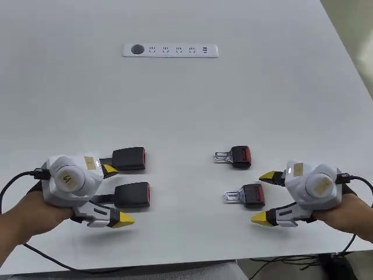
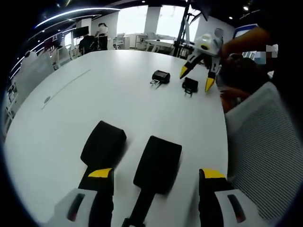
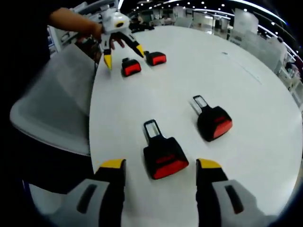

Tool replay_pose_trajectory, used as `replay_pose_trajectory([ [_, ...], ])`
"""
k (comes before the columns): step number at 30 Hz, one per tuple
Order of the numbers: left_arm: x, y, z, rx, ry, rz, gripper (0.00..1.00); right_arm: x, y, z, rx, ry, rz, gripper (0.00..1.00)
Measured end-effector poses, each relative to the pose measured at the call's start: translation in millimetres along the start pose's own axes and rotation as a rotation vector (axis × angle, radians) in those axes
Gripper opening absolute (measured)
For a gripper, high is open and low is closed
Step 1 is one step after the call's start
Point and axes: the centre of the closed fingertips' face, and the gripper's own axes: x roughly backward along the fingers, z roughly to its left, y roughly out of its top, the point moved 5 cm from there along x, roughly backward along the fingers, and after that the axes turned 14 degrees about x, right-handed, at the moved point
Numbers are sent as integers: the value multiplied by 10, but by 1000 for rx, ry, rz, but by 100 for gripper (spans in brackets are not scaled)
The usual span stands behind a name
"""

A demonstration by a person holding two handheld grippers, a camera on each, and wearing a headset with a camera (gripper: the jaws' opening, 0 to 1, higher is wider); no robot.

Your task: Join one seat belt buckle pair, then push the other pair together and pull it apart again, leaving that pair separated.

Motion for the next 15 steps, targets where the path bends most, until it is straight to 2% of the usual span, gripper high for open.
replay_pose_trajectory([
  [5,-64,-34,35,-3,-10,21,72,-4,-16,-10,24,20,13,57],
  [9,-108,-68,54,-35,-10,50,67,-5,-34,-34,32,37,22,53],
  [10,-115,-47,55,-50,-16,36,66,-8,-36,-42,36,43,23,51],
  [13,-135,-15,93,-31,-18,28,61,-29,-35,-53,55,52,33,50],
  [15,-144,-11,100,-52,-22,38,55,-52,-45,-48,67,70,46,47],
])
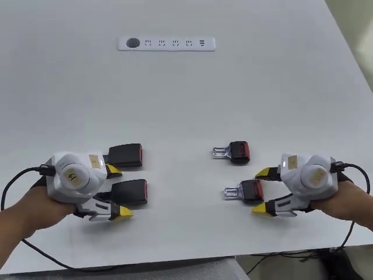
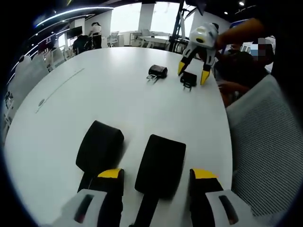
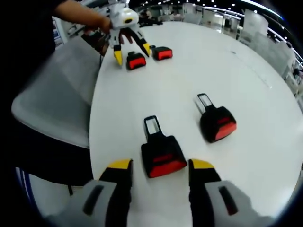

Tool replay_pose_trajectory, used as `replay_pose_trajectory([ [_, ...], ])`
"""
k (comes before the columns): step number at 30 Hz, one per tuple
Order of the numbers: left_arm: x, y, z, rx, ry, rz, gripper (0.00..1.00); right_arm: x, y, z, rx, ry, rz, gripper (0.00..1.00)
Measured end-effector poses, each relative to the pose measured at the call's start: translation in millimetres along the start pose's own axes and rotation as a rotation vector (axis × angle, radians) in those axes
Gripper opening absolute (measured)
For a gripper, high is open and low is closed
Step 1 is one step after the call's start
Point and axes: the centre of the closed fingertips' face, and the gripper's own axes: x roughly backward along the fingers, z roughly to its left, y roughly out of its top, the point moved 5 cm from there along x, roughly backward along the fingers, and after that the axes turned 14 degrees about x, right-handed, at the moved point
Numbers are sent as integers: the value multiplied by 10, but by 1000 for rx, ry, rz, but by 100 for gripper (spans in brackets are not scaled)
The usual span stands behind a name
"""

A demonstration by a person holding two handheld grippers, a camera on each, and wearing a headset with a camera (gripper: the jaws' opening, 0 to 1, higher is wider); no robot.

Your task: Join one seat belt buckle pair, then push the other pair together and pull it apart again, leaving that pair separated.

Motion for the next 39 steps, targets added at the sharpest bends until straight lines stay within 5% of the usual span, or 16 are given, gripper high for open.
replay_pose_trajectory([
  [9,-8,-8,-1,-93,-32,44,36,3,-12,-44,33,1,2,40],
  [18,0,5,-18,-141,-44,63,35,13,-35,-67,73,15,-7,36],
  [39,-4,38,-59,-172,-40,108,35,4,-25,-41,21,-7,-162,34],
])
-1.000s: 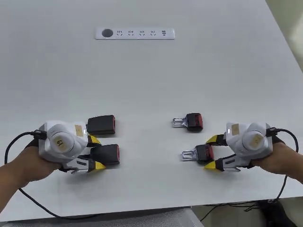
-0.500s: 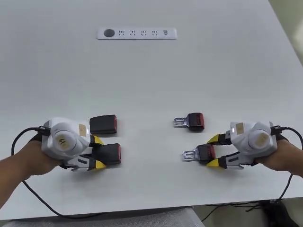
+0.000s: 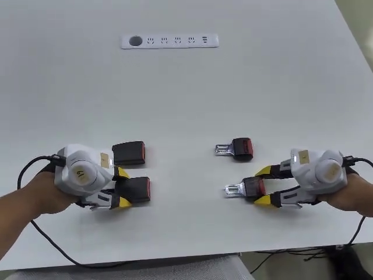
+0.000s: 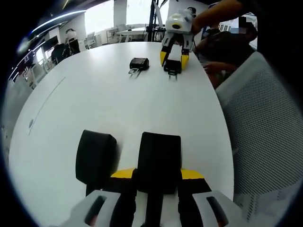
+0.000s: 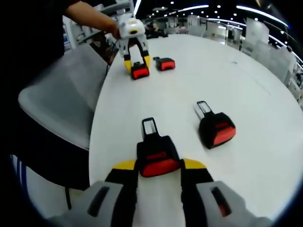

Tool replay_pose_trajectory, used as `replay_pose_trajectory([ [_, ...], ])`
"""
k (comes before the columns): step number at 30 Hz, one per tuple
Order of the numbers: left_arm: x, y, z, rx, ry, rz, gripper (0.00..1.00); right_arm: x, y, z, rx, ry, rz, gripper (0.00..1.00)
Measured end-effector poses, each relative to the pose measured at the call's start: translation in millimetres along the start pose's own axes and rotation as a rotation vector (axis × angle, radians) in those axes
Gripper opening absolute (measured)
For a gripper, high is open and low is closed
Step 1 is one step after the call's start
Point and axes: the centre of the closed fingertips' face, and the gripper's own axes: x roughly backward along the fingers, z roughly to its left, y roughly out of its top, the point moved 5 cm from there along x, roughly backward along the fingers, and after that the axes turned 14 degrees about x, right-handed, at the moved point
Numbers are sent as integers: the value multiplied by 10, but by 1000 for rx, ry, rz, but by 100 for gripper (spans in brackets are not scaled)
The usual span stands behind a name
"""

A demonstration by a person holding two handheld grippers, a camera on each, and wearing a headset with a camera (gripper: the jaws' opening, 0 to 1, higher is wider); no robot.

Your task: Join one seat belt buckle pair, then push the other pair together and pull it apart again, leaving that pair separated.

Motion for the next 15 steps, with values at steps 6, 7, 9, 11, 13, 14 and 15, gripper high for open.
replay_pose_trajectory([
  [6,-3,2,18,0,-4,15,35,-65,63,-10,-14,-13,-34,34],
  [7,-1,-1,16,0,-4,17,35,-82,82,-7,-27,-20,-43,34],
  [9,1,-1,13,-4,-4,22,35,-113,122,3,-21,-26,-47,34],
  [11,4,-4,17,-6,-4,27,35,-137,144,-5,-24,-36,-51,34],
  [13,7,-4,16,-8,-5,29,35,-176,192,19,-21,-41,-59,34],
  [14,7,-3,15,-8,-6,29,35,-198,213,26,-23,-42,-64,34],
  [15,9,-5,15,-9,-6,29,35,-215,231,31,-26,-42,-67,34],
])
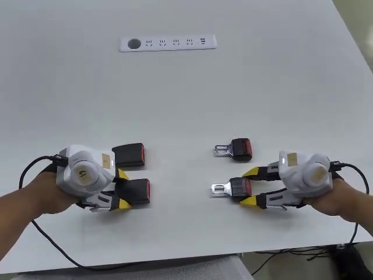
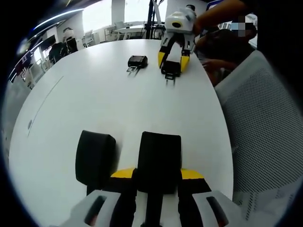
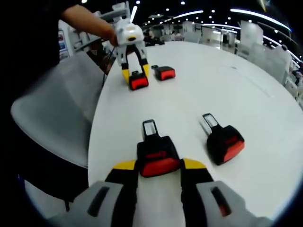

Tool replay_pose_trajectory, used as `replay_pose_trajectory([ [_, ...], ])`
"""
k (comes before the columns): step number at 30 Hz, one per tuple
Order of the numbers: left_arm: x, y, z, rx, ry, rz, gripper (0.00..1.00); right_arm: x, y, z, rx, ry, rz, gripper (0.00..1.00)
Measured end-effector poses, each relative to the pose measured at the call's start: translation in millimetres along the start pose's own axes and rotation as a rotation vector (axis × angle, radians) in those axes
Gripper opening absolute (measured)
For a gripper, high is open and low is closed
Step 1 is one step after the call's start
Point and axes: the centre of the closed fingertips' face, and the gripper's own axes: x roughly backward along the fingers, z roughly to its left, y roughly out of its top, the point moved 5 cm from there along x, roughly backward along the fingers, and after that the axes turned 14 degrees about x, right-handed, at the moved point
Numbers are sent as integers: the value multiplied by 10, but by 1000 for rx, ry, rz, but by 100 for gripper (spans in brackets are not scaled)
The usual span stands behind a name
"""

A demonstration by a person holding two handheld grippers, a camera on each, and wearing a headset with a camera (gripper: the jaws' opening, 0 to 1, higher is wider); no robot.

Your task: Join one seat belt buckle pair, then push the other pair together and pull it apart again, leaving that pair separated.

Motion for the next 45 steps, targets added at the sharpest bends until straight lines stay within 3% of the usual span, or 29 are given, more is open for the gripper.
replay_pose_trajectory([
  [12,-6,-30,24,-28,-10,18,35,-276,285,28,-3,1,-62,34],
  [31,-29,-25,47,-53,-26,40,35,-711,747,64,30,21,-99,34],
  [45,-32,-30,44,-56,-22,50,35,-926,954,100,61,12,-71,34],
])
